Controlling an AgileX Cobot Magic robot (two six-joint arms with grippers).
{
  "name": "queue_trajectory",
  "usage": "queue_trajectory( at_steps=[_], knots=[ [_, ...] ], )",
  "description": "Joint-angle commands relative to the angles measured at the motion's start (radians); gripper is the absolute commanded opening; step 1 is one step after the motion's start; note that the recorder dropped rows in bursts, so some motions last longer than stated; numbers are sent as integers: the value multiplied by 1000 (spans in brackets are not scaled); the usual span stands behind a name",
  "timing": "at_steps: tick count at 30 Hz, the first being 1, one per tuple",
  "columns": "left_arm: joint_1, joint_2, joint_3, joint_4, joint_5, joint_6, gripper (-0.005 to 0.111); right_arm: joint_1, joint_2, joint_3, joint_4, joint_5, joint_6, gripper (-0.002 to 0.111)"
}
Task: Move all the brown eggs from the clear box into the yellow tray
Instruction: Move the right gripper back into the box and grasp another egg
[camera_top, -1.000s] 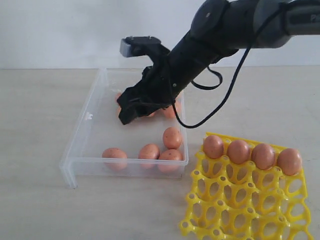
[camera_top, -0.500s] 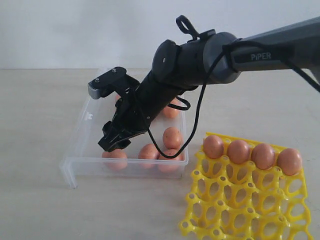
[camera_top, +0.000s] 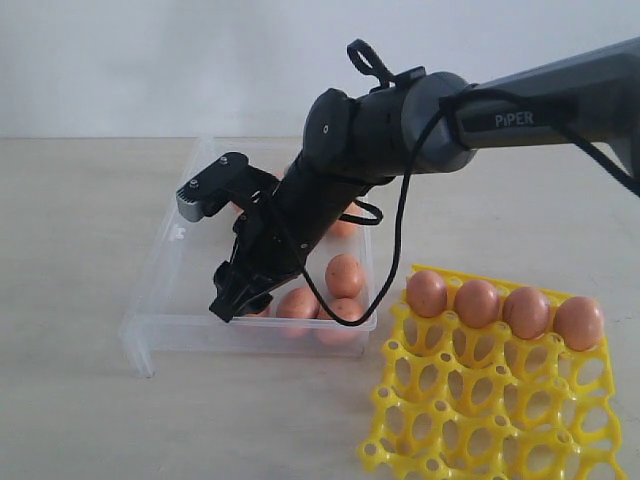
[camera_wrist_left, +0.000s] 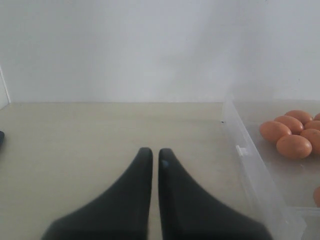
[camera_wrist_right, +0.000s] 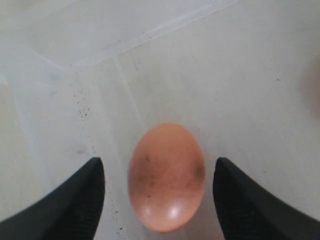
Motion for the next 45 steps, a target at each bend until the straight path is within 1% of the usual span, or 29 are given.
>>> queue_trajectory(
  at_steps=[1,7,9,13,15,16,24,26,27,29,30,35,45],
  knots=[
    [-1,-4,4,2,-4,0,4,2,-1,-4,-13,-17,-19,57],
    [-1,-4,4,2,-4,0,4,2,-1,-4,-13,-79,-19,56],
    [-1,-4,4,2,-4,0,4,2,-1,-4,-16,-86,-19,50],
    [-1,-4,4,2,-4,0,4,2,-1,-4,-65,-89,-19,30],
    [-1,-4,4,2,-4,0,4,2,-1,-4,-103,-79,-19,24],
    [-1,-4,4,2,-4,0,4,2,-1,-4,-121,-72,-19,23],
    [-1,-4,4,2,-4,0,4,2,-1,-4,-137,-49,-19,24],
    [-1,-4,4,2,-4,0,4,2,-1,-4,-139,-49,-19,30],
    [-1,-4,4,2,-4,0,4,2,-1,-4,-145,-49,-19,37],
    [-1,-4,4,2,-4,0,4,2,-1,-4,-157,-49,-19,47],
    [-1,-4,4,2,-4,0,4,2,-1,-4,-167,-49,-19,50],
    [-1,-4,4,2,-4,0,4,2,6,-4,-193,-49,-15,50],
    [-1,-4,4,2,-4,0,4,2,63,-4,-210,-72,97,50]
  ],
)
